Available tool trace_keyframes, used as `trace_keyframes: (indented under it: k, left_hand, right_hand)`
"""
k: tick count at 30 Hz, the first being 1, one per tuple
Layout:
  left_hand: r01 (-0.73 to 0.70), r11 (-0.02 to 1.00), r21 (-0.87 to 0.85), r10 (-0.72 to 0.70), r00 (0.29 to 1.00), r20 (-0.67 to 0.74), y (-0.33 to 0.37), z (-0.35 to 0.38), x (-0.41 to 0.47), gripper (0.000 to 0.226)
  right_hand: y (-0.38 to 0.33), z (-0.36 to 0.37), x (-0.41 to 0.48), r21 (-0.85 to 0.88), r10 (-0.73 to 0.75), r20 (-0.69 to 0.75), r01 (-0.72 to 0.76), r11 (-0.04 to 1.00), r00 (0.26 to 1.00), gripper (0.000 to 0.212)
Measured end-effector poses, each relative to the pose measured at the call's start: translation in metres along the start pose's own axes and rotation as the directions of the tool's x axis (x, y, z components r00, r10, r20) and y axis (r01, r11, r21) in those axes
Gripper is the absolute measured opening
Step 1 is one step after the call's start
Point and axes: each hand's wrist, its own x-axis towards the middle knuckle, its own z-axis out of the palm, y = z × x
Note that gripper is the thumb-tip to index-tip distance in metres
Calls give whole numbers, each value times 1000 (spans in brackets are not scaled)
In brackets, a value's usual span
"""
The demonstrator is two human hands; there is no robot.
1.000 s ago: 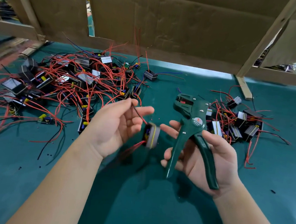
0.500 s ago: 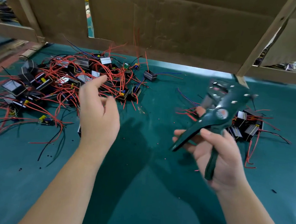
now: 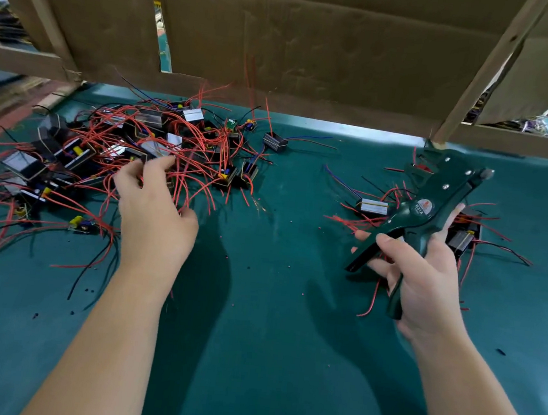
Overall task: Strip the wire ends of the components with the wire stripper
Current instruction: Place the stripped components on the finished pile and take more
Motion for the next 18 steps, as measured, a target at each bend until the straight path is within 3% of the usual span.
trace_keyframes:
  k: [3,4,6,10,13,18]
  left_hand:
    - [-133,960,-247,82,975,-205,6,-1,1,57]
    - [-157,918,-365,68,967,-245,10,0,0,56]
    - [-159,798,-581,20,971,-238,17,1,-2,55]
    - [32,498,-867,-16,999,28,28,8,-6,42]
    - [252,250,-935,18,964,264,32,9,-8,35]
    - [395,91,-914,106,909,403,34,7,-10,30]
  right_hand:
    - [-3,0,0,4,22,3,-22,1000,1000,51]
    - [-3,0,-1,19,48,16,-48,999,999,36]
    - [-2,4,-2,83,107,65,-112,990,992,27]
    - [4,9,0,145,204,86,-215,966,975,24]
    - [7,9,1,127,214,42,-218,968,976,16]
    - [9,10,-3,125,231,82,-240,963,970,13]
